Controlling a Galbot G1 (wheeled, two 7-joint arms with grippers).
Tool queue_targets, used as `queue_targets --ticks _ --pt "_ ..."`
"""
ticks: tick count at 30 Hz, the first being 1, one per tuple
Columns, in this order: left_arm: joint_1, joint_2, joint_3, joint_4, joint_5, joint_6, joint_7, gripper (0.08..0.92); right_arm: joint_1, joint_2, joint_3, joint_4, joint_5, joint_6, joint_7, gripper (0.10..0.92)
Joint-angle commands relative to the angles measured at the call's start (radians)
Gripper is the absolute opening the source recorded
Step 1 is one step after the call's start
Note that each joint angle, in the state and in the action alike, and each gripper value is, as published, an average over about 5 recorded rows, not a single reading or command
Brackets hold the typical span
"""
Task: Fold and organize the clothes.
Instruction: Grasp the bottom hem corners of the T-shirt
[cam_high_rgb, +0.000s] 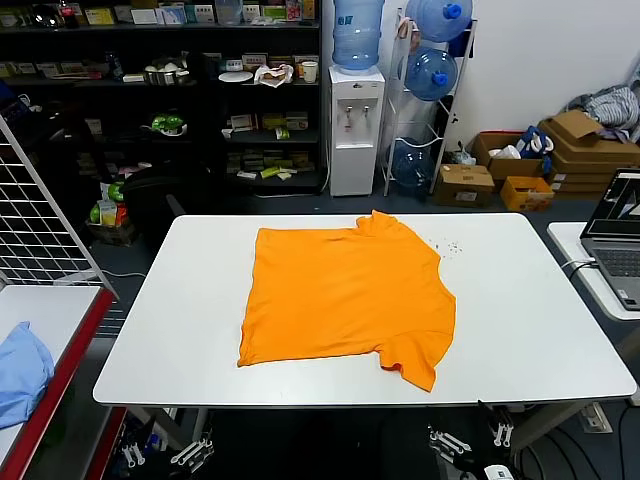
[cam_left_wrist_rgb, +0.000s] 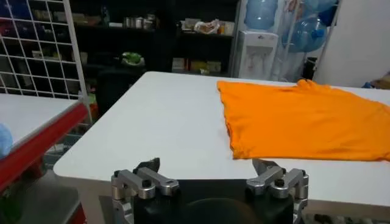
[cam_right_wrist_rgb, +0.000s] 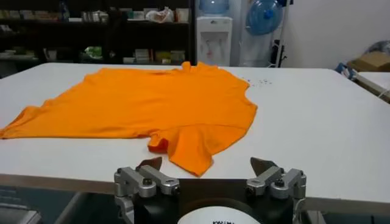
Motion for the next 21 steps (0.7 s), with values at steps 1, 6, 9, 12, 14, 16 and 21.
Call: queue_targets --ticks 1,6,9,12,14,16,21 --pt "-0.009 0.001 -0.001 0.001 -0.001 0.000 0.002 0.921 0.006 0.002 0.002 -0.005 -0.009 0.023 -0.001 0.921" --pt "-0.089 0.008 0.004 0.013 -0.017 0.003 0.013 0.921 0.062 0.005 0.019 -0.019 0.010 0.046 0.015 0.921" --pt "-0.200 0.020 0.020 0.048 -0.047 0.017 0.017 0.921 0.122 0.009 0.031 -0.040 0.036 0.039 0.030 0.921" --pt "-0.293 0.027 0.038 0.097 -0.069 0.031 0.028 0.921 0.182 0.017 0.038 -0.075 0.045 0.013 0.044 0.921" --pt "-0.341 0.033 0.056 0.134 -0.081 0.037 0.034 0.921 0.225 0.021 0.039 -0.105 0.050 -0.009 0.052 0.921" --pt "-0.379 0.038 0.078 0.173 -0.092 0.042 0.036 0.921 0.264 0.024 0.034 -0.135 0.059 -0.031 0.060 0.921" --pt "-0.463 0.028 0.155 0.272 -0.100 0.048 0.031 0.921 0.343 0.031 -0.009 -0.193 0.081 -0.086 0.077 0.921"
